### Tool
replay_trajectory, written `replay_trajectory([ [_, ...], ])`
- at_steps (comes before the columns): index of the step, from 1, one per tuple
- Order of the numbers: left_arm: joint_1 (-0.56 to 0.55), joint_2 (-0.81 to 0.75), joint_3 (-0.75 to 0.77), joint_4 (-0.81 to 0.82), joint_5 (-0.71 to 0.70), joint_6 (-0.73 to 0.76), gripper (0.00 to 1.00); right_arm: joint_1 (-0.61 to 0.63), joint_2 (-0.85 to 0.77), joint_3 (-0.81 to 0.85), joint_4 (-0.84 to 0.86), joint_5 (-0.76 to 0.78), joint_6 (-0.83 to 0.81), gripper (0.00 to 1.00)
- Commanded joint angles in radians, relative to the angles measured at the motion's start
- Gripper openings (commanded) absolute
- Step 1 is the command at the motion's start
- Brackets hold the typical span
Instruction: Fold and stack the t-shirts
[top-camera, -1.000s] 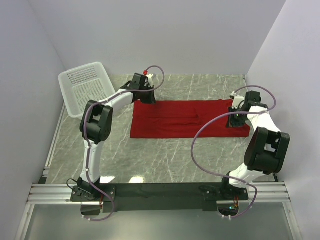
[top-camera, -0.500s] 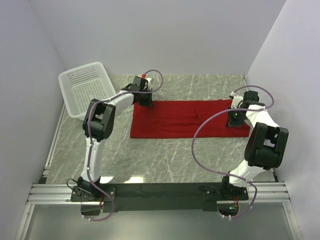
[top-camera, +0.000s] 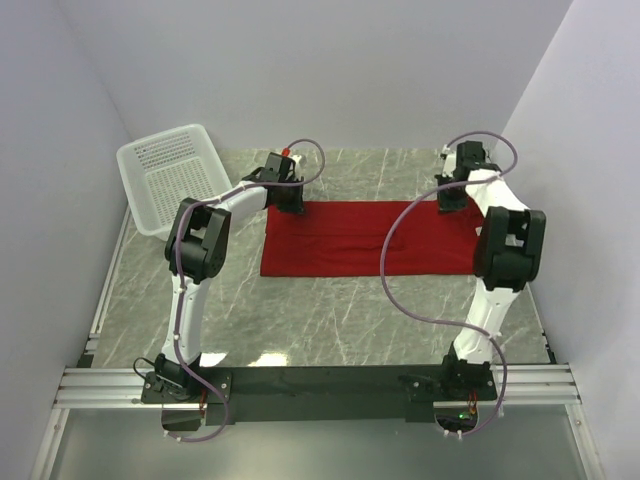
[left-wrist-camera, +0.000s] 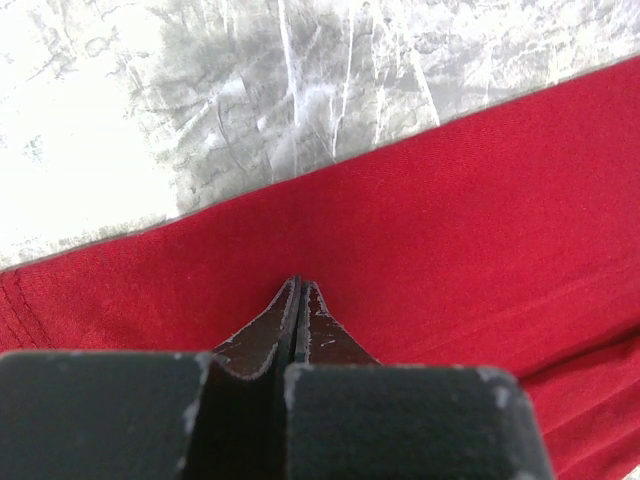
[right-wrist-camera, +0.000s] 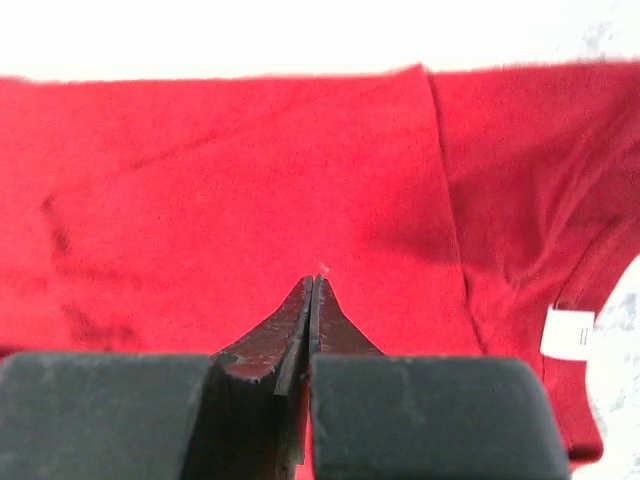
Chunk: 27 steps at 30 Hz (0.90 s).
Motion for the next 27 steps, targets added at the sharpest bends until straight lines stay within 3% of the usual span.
replay_trajectory([
  [1, 0.010, -0.016, -0.018, -0.007, -0.031, -0.011, 0.01, 0.032, 0.056, 0.101, -0.039, 0.123, 0.029, 0.00],
  [10, 0.012, -0.021, -0.026, -0.012, -0.029, -0.038, 0.01, 0.077, 0.206, 0.222, -0.115, 0.258, 0.001, 0.00],
  [27, 0.044, -0.110, -0.176, 0.003, -0.038, -0.092, 0.01, 0.127, 0.378, 0.463, -0.201, 0.306, -0.032, 0.00],
])
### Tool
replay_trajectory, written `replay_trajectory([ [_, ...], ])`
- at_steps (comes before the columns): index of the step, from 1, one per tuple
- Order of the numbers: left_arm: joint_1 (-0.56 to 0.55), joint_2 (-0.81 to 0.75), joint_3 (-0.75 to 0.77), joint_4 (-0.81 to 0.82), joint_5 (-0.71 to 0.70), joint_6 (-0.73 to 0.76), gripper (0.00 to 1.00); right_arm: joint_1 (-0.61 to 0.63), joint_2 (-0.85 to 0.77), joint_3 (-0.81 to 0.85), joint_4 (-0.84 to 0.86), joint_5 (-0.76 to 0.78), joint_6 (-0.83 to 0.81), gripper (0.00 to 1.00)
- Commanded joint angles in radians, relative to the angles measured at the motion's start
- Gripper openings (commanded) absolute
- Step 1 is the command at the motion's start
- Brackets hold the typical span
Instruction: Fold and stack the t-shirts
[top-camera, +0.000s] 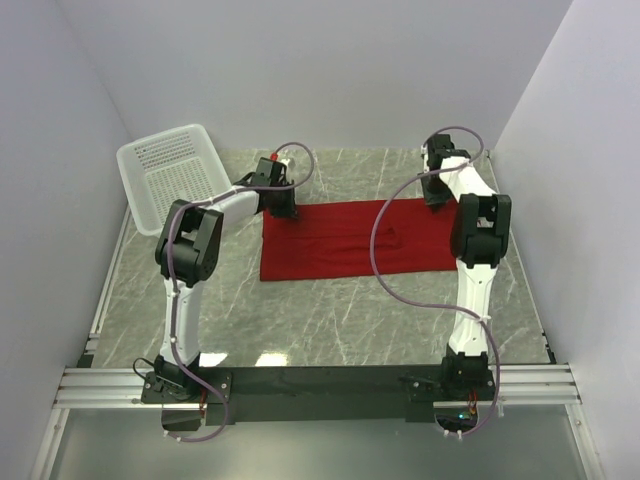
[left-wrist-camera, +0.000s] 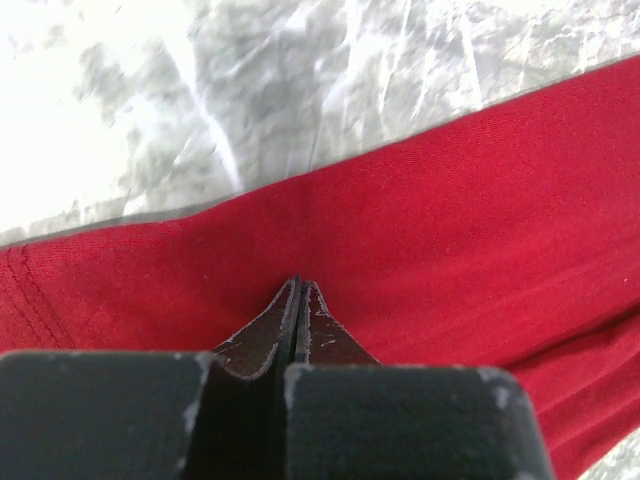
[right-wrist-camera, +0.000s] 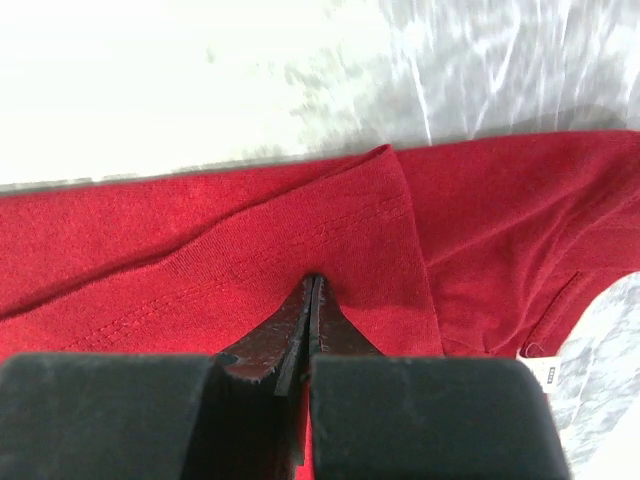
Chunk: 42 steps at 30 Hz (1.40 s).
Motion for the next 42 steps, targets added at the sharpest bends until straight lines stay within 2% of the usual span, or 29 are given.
replay_trajectory([
  [1, 0.017, -0.049, -0.062, -0.048, -0.043, -0.013, 0.00, 0.038, 0.038, 0.073, -0.013, 0.029, -0.023, 0.00],
  [11, 0.024, -0.147, -0.207, -0.041, -0.049, -0.089, 0.01, 0.116, 0.128, 0.244, 0.015, 0.057, -0.069, 0.00],
  [18, 0.028, -0.188, -0.279, -0.044, -0.090, -0.140, 0.01, 0.154, 0.135, 0.330, 0.058, 0.062, -0.078, 0.00],
  [19, 0.030, -0.193, -0.284, -0.042, -0.095, -0.151, 0.01, 0.154, 0.125, 0.340, 0.063, 0.058, -0.075, 0.01],
  [22, 0.033, -0.195, -0.286, -0.042, -0.098, -0.158, 0.01, 0.154, 0.040, 0.338, 0.073, -0.023, -0.077, 0.13],
  [23, 0.033, -0.196, -0.283, -0.042, -0.098, -0.158, 0.01, 0.154, -0.038, 0.312, 0.082, -0.078, -0.101, 0.20],
  [26, 0.033, -0.205, -0.281, -0.039, -0.096, -0.160, 0.01, 0.163, -0.228, 0.075, 0.136, -0.294, -0.190, 0.30],
  [27, 0.033, -0.210, -0.284, -0.036, -0.095, -0.160, 0.01, 0.170, -0.278, 0.020, 0.144, -0.428, -0.223, 0.31],
  [30, 0.033, -0.224, -0.307, -0.025, -0.093, -0.163, 0.01, 0.194, -0.442, -0.191, 0.158, -0.643, -0.358, 0.33],
  [31, 0.033, -0.233, -0.325, -0.021, -0.095, -0.169, 0.01, 0.222, -0.504, -0.242, 0.135, -0.772, -0.403, 0.34],
  [32, 0.033, -0.237, -0.338, -0.018, -0.093, -0.172, 0.01, 0.242, -0.535, -0.341, 0.121, -0.828, -0.499, 0.34],
  [36, 0.033, -0.274, -0.405, 0.012, -0.093, -0.187, 0.01, 0.358, -0.681, -0.604, 0.138, -0.912, -0.649, 0.34],
  [38, 0.033, -0.308, -0.456, 0.021, -0.098, -0.195, 0.01, 0.430, -0.753, -0.710, 0.179, -0.906, -0.649, 0.34],
  [42, 0.033, -0.394, -0.545, 0.035, -0.113, -0.212, 0.01, 0.504, -0.816, -0.790, 0.236, -0.882, -0.571, 0.34],
])
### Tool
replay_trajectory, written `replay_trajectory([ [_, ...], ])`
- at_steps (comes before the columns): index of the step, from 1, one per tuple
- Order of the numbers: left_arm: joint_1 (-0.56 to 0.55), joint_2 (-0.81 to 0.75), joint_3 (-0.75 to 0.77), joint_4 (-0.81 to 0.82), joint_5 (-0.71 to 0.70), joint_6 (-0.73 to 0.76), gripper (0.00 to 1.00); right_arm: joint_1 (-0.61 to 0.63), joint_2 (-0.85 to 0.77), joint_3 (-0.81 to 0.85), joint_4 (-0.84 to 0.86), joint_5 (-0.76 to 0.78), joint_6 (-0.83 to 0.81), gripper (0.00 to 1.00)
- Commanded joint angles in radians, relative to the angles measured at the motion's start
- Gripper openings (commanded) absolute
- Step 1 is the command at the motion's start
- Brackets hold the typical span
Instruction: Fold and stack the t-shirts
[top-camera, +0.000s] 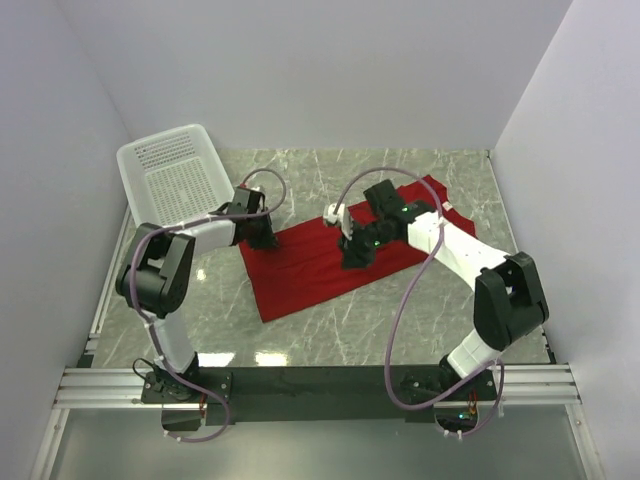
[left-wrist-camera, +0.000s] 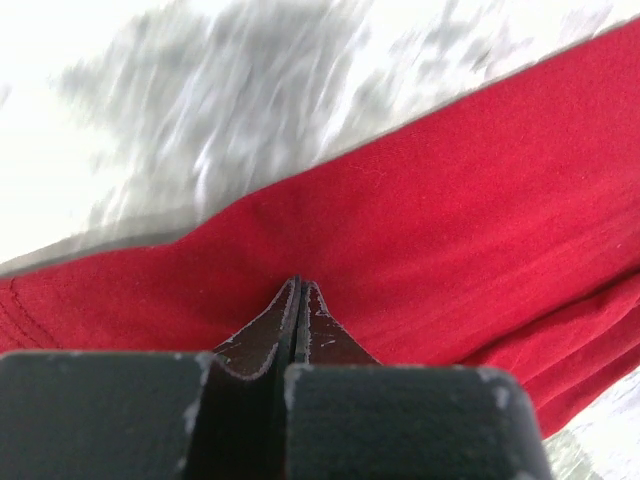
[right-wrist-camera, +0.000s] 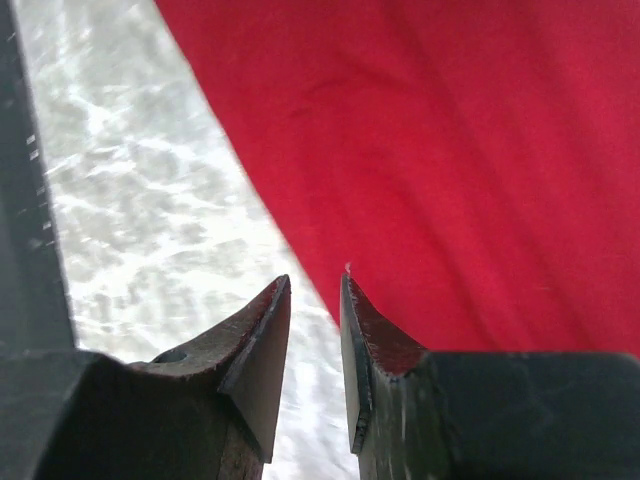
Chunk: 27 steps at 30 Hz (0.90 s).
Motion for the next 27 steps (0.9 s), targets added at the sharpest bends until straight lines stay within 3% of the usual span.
replay_trajectory([
  [1, 0.006, -0.077, -0.097, -0.043, -0.056, -0.021, 0.01, 0.027, -0.076, -0.039, 0.092, -0.028, 0.023, 0.34],
  [8, 0.008, -0.218, -0.244, -0.047, -0.099, -0.089, 0.01, 0.177, -0.113, -0.111, 0.104, 0.014, -0.016, 0.34],
  [15, 0.009, -0.391, -0.347, -0.028, -0.134, -0.139, 0.03, 0.424, -0.023, -0.115, 0.200, 0.241, 0.016, 0.34],
  [19, 0.011, -0.508, -0.303, -0.061, -0.142, -0.133, 0.24, 0.504, 0.046, -0.080, 0.219, 0.339, 0.040, 0.33],
  [26, 0.017, -0.764, -0.206, -0.227, -0.367, -0.055, 0.57, 0.547, 0.077, -0.077, 0.235, 0.397, 0.079, 0.32],
  [27, 0.018, -0.830, -0.208, -0.244, -0.436, -0.046, 0.71, 0.547, 0.060, -0.086, 0.241, 0.400, 0.083, 0.32],
])
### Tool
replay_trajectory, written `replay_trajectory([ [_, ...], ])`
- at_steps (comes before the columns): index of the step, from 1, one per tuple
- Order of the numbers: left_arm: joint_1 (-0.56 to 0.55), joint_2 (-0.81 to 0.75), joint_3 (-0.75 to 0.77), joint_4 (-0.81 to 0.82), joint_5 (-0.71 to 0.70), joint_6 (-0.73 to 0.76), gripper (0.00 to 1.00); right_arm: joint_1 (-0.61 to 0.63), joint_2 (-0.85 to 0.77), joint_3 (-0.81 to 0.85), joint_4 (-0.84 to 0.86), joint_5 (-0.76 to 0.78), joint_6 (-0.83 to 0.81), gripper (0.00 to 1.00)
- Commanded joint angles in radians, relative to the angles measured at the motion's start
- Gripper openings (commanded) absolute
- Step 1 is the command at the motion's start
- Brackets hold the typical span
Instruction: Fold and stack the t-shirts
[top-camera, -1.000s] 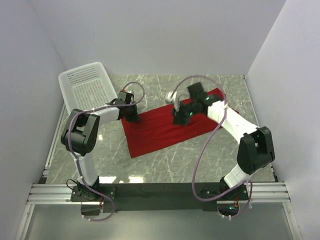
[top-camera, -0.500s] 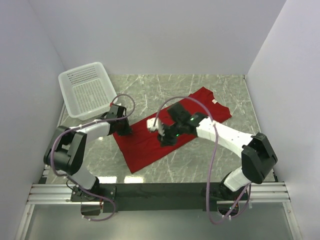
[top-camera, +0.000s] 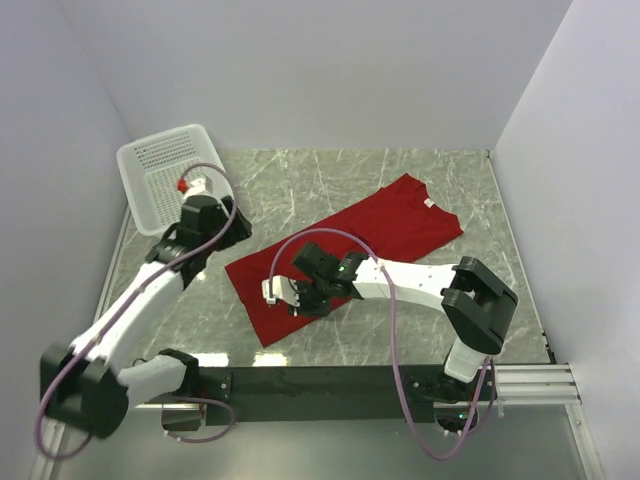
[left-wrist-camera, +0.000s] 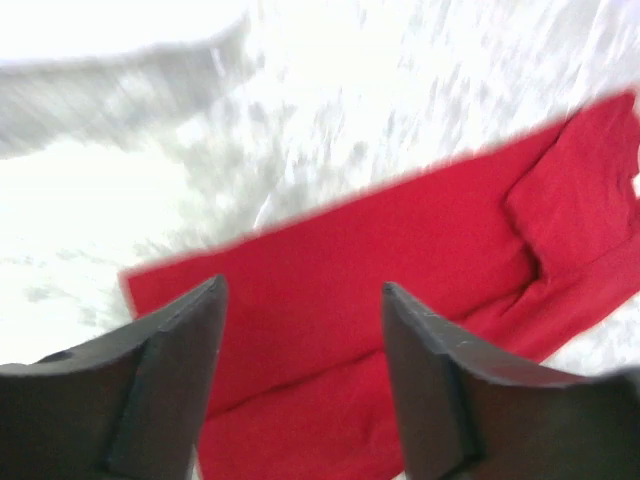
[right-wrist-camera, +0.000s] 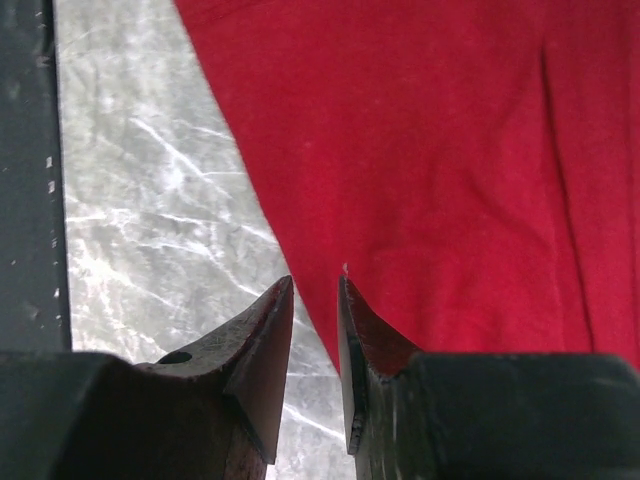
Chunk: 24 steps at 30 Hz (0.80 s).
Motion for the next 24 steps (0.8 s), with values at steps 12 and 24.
replay_trajectory([
  [12, 0.028, -0.530, -0.117, -0.235, -0.239, 0.048, 0.98, 0.004, -0.037, -0.024, 0.076, 0.076, 0.128, 0.30],
  [24, 0.028, -0.573, -0.119, -0.260, -0.239, 0.048, 0.98, 0.003, 0.118, 0.060, 0.081, 0.191, 0.152, 0.27],
])
